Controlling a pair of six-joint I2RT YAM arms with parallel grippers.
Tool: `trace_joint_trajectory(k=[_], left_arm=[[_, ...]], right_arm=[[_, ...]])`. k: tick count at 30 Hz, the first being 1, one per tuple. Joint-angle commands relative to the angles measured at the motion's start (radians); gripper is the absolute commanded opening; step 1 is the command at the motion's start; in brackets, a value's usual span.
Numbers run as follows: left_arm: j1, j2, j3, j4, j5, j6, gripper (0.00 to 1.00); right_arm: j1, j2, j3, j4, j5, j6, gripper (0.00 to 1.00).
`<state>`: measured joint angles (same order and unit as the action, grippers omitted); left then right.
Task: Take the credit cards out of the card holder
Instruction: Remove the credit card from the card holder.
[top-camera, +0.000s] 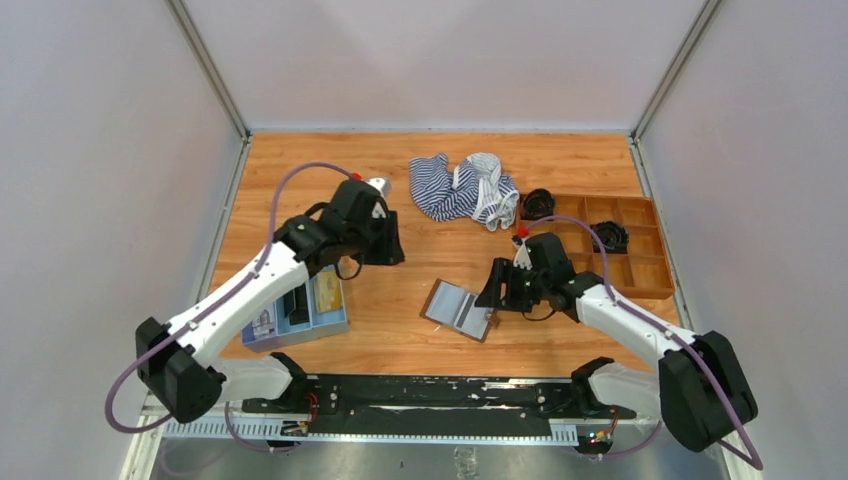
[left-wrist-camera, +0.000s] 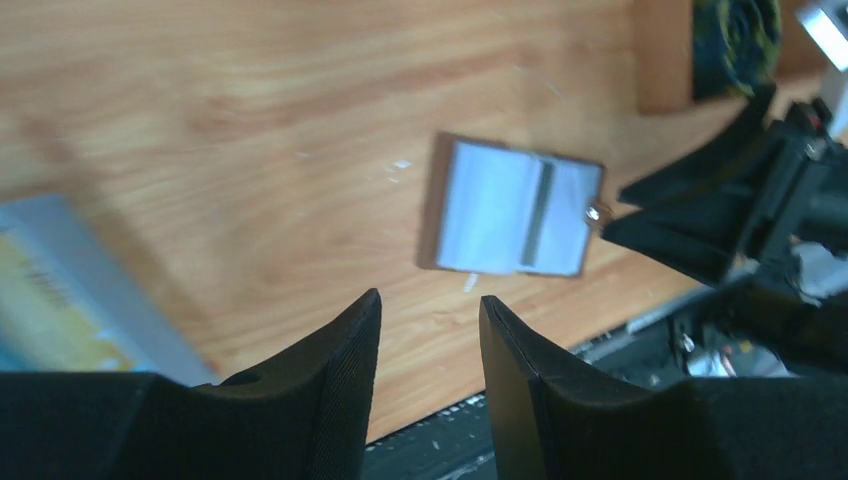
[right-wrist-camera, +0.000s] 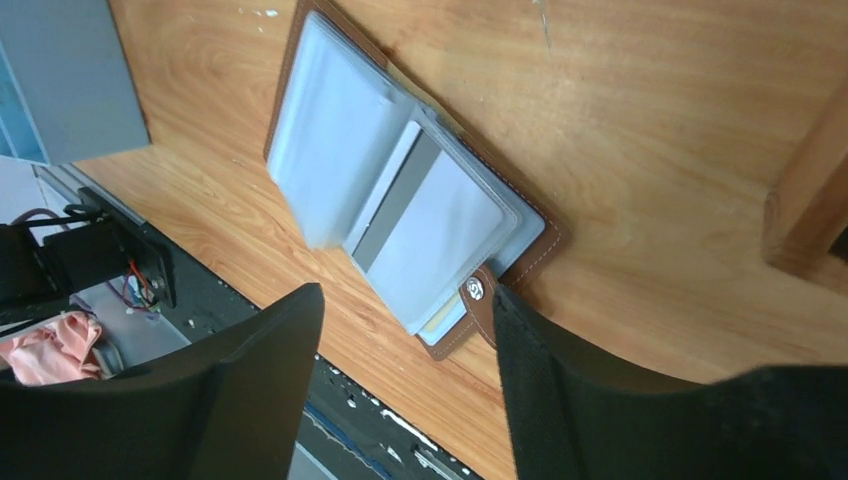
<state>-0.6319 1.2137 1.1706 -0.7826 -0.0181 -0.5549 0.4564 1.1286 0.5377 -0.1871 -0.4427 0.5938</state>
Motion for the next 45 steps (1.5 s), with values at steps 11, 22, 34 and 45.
trace_joint_trajectory(k=[11, 22, 34, 45], left_arm=[[-0.127, 0.262, -0.285, 0.762, 0.513, -0.321, 0.45], [-0.182, 0.477, -0.186, 0.778, 0.537, -0.356, 0.45], [-0.186, 0.591, -0.191, 0.778, 0.534, -0.336, 0.45], [-0.186, 0.599, -0.233, 0.778, 0.488, -0.333, 0.42]], right_arm=[[0.059, 0.087, -0.057, 0.164, 0.039, 0.126, 0.34], [0.06, 0.087, -0.095, 0.21, 0.071, 0.164, 0.3], [0.061, 0.048, -0.151, 0.232, 0.094, 0.17, 0.3], [0.059, 0.082, -0.143, 0.265, 0.064, 0.175, 0.28]])
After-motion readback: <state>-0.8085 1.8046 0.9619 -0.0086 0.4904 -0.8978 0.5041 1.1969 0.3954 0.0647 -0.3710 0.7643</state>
